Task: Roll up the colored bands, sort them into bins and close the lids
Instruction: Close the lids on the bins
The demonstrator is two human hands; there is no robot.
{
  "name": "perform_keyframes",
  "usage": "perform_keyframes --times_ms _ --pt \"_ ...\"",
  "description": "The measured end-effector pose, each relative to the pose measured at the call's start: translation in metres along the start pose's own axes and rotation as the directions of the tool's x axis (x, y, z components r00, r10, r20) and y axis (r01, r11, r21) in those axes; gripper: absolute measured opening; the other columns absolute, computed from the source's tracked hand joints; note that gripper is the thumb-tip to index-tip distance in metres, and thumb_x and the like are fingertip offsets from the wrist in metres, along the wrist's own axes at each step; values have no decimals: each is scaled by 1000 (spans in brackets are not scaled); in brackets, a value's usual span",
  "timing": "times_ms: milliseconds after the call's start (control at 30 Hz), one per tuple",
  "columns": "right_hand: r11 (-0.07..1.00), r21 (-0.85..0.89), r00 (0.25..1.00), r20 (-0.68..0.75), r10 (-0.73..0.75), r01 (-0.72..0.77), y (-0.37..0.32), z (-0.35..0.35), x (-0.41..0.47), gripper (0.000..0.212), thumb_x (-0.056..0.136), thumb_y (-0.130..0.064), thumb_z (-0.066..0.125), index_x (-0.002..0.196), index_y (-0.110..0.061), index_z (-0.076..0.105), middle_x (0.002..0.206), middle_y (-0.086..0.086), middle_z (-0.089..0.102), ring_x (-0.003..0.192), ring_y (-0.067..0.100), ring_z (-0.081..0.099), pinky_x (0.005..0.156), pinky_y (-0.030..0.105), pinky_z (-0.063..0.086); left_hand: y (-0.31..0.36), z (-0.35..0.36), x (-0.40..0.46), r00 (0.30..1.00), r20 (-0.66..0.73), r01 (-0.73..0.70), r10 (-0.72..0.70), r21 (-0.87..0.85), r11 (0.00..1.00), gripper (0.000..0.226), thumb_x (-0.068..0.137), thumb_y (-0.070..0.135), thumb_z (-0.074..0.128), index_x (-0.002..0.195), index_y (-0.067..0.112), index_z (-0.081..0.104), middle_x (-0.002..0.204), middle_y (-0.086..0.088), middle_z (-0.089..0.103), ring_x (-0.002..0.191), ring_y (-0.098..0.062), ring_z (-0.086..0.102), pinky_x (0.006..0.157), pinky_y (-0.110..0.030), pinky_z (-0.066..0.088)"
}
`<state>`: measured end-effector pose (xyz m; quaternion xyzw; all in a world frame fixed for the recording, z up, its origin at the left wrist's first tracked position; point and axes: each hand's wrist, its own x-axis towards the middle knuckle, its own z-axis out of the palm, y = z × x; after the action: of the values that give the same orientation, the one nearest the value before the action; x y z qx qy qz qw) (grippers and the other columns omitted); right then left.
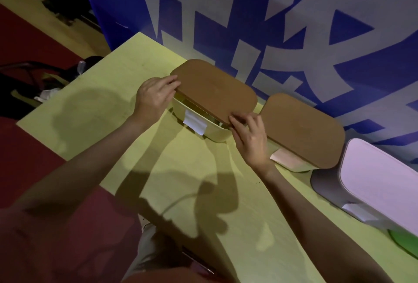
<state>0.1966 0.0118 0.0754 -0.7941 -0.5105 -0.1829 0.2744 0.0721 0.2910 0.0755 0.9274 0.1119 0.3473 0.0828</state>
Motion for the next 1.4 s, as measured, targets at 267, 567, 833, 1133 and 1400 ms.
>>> perform_keyframes --times_ms 267,567,833,1133,1400 --pt "998 50 996 84 -31 27 2 6 -6 27 93 -12 61 117 2 66 125 16 63 119 30 58 99 46 46 -9 8 -3 978 121 -190 169 193 963 20 86 3 63 105 2 68 116 -20 67 109 -32 64 117 -31 13" --pt "999 -17 962 269 -42 49 2 1 1 36 90 -17 63 122 0 61 120 16 60 106 36 58 85 46 48 -12 1 5 885 435 -266 163 188 946 47 82 3 68 127 0 57 132 -22 56 124 -34 53 117 -25 -5" --pt "997 -77 913 404 47 -17 -7 11 12 45 94 -19 61 137 -10 53 142 24 45 134 41 39 112 49 33 -27 0 -4 843 460 -405 279 201 892 44 94 18 43 132 -4 52 133 -25 54 126 -35 51 119 -25 0" --pt "995 -81 893 442 82 -51 -11 15 14 42 98 -21 53 138 -6 50 145 29 39 138 44 31 116 48 14 -25 9 -8 875 454 -221 166 71 973 71 74 -30 48 139 -1 44 145 -19 43 137 -28 39 108 -35 40" --pt "990 -134 854 508 111 -49 0 11 31 46 103 -22 41 145 -7 38 152 25 29 145 39 18 120 44 9 -20 20 12 879 456 -198 136 92 976 67 70 -29 55 131 -2 53 137 -20 52 130 -29 47 104 -36 41"
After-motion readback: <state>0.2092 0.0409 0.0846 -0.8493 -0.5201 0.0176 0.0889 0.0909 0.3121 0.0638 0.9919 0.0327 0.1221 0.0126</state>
